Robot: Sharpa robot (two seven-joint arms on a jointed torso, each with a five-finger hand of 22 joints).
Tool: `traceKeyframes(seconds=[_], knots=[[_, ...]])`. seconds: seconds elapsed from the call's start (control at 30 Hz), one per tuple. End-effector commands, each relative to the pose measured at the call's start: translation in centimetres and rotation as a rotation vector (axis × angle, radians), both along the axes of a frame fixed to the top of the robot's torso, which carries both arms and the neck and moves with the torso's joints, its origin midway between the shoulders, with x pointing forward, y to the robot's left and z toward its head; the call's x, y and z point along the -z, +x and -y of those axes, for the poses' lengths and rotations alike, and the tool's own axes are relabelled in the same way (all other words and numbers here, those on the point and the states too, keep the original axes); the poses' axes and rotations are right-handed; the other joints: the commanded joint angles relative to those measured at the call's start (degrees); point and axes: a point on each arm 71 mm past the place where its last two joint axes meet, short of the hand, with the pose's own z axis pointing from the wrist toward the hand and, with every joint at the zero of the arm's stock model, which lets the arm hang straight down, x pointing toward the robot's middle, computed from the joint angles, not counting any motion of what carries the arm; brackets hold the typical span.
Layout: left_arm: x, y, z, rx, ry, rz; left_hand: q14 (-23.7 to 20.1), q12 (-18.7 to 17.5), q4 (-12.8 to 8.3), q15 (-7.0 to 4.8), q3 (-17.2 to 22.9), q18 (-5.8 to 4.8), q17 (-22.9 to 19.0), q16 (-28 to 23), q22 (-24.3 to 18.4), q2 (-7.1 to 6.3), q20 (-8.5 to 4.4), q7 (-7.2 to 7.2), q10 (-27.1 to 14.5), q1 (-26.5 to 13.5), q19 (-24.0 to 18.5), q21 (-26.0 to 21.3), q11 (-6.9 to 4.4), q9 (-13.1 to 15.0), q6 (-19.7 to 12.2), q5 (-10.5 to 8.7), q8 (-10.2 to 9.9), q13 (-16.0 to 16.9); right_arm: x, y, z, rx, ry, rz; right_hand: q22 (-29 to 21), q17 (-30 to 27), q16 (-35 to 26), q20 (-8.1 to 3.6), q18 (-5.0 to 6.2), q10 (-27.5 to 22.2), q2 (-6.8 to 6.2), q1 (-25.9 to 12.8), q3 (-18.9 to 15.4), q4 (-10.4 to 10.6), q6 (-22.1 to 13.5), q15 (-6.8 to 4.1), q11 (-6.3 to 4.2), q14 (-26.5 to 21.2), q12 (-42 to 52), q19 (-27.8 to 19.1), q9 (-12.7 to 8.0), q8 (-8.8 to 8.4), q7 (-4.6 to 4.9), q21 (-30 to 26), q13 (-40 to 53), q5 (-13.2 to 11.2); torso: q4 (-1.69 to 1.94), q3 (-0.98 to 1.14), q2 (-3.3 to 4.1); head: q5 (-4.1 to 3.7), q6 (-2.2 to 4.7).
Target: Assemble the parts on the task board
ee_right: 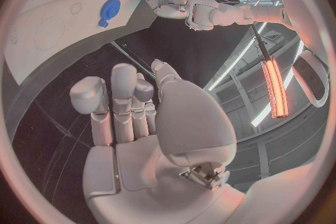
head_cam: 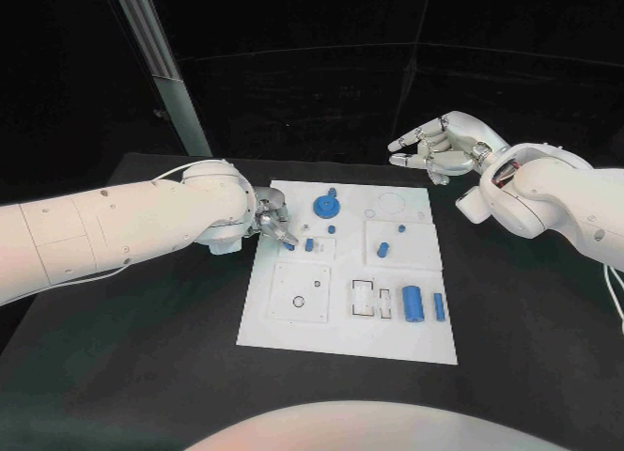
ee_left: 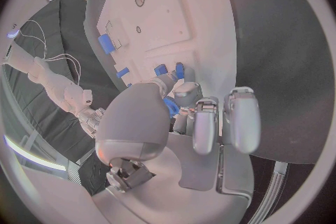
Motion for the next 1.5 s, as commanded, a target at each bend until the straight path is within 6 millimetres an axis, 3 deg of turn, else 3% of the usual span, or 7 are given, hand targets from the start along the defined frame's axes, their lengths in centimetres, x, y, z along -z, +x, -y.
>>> traceKeyframes(seconds=[0.03,0.43,0.77,1.03,1.4,1.5], knots=[[0.4,-0.2,0.1,0.009,0.017,-0.014,6.16,-0.11,-5.98,-0.24,6.93,-0.39,15.09,0.18,3.92,-0.2,-0.17,-0.16,0.48,-0.42,1.81,0.06,0.1,0.09,0.33,0.42,0.33,0.11,-0.1,0.0,-0.1,-0.011,0.003,0.007,-0.07,0.09,-0.32,0.13,1.09,-0.29,0.11,-0.25,0.19,0.22,-0.05,-0.11,0.15,-0.38,-0.15,-0.33,0.02,0.09,0.19,-0.18,-0.01,0.35,-0.02,0.02,0.01,-0.06,-0.02],[0.4,0.1,0.6,0.003,0.01,-0.007,6.16,0.43,-1.56,-0.81,1.11,-0.5,15.09,0.18,4.52,-3.5,-0.61,-1.04,1.11,-8.26,2.07,0.38,-0.55,0.61,2.32,-0.01,1.37,0.52,-0.2,0.0,-0.1,-0.01,0.003,0.008,-0.26,-0.08,-0.44,0.13,1.12,-0.37,0.14,-0.27,0.22,0.25,-0.04,-0.11,0.15,-0.4,-0.3,-0.39,0.02,0.09,0.19,-0.29,-0.17,0.38,-0.05,0.03,0.03,-0.1,-0.1],[0.4,0.4,0.5,-0.011,0.018,-0.005,6.16,0.77,0.03,-1.01,-2.19,-0.55,15.09,0.18,4.77,-3.67,-0.81,-1.24,1.28,-10.11,2.17,0.5,-0.73,0.91,2.96,0.01,1.79,0.9,-0.2,0.0,-0.2,-0.011,0.004,0.009,-0.33,-0.19,-0.51,0.13,1.13,-0.42,0.13,-0.3,0.22,0.27,-0.05,-0.11,0.16,-0.42,-0.4,-0.42,0.02,0.09,0.2,-0.34,-0.26,0.38,0.0,-0.01,0.0,-0.18,-0.3],[0.4,0.7,0.1,-0.038,0.014,0.007,6.16,0.3,3.0,-0.93,-6.21,-0.46,15.09,0.18,4.44,-3.71,-0.79,-0.97,0.82,-12.79,2.04,0.11,-0.52,1.05,2.51,0.03,1.67,0.26,-0.2,0.0,-0.1,-0.009,0.005,0.011,-0.53,-0.36,-0.66,0.14,1.16,-0.51,0.14,-0.49,0.19,0.41,-0.08,-0.09,0.18,-0.47,-0.53,-0.49,0.02,0.08,0.21,-0.47,-0.39,0.38,-0.01,-0.01,-0.02,-0.22,-0.27],[0.3,0.9,-0.3,-0.069,-0.028,0.008,6.16,-2.18,5.16,-0.53,-10.4,-0.34,15.09,0.18,3.96,-3.95,-0.5,-0.19,-1.21,-13.07,1.85,-0.43,0.12,0.45,0.47,0.08,0.32,-3.03,-0.2,0.0,-0.1,-0.007,0.004,0.011,-0.62,-0.46,-0.75,0.14,1.17,-0.54,0.16,-0.62,0.17,0.5,-0.1,-0.08,0.19,-0.5,-0.58,-0.52,0.02,0.07,0.22,-0.54,-0.44,0.39,0.01,-0.01,0.0,-0.37,-0.25],[0.2,0.9,-0.3,-0.078,-0.058,0.019,6.16,-3.22,6.6,-0.24,-13.07,-0.33,15.09,0.18,3.9,-4.42,-0.27,0.3,-2.11,-13.72,1.82,-0.56,0.5,-0.13,-0.87,0.03,-0.68,-4.49,-0.2,0.0,-0.1,-0.007,0.004,0.011,-0.62,-0.46,-0.75,0.14,1.17,-0.54,0.16,-0.62,0.17,0.5,-0.1,-0.08,0.19,-0.5,-0.58,-0.52,0.02,0.07,0.22,-0.54,-0.44,0.39,0.02,0.0,0.01,-0.46,-0.22]])
